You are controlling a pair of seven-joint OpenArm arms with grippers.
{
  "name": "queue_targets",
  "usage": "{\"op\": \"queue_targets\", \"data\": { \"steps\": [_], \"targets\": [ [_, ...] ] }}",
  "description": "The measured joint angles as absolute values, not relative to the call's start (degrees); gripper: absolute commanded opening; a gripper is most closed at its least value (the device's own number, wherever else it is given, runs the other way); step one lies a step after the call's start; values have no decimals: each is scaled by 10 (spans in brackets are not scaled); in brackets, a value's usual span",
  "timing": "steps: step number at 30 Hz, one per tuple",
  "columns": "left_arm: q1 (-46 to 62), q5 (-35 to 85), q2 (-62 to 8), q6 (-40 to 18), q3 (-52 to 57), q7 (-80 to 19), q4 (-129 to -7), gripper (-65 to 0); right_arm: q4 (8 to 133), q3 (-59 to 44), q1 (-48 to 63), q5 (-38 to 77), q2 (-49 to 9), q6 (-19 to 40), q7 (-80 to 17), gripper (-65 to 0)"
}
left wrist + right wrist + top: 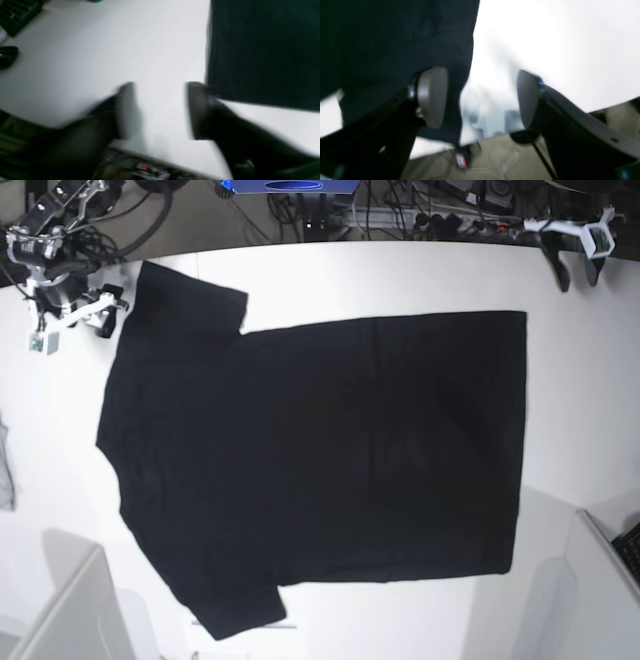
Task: Fold the T-shirt properly
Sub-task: 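Move both grippers down to the shirt's shoulder corners and grasp them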
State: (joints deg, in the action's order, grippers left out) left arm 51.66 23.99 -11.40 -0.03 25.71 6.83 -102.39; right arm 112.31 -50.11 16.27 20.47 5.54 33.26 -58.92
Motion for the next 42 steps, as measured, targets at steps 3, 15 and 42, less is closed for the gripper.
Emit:
{"op": "queue_targets", "data": {
  "steps": [3, 15, 42],
  "targets": [
    [494, 243, -114, -11, 256, 21, -1038, -128, 1120, -503, 165, 206, 56, 357, -594, -227],
    [468, 439, -130, -188, 328, -111, -1043, -140, 1013, -502, 162, 206, 57, 364, -587, -227],
    [415, 443, -116, -270, 382, -189, -969, -140, 955, -463, 159, 239, 50, 400, -560, -291]
  ]
}}
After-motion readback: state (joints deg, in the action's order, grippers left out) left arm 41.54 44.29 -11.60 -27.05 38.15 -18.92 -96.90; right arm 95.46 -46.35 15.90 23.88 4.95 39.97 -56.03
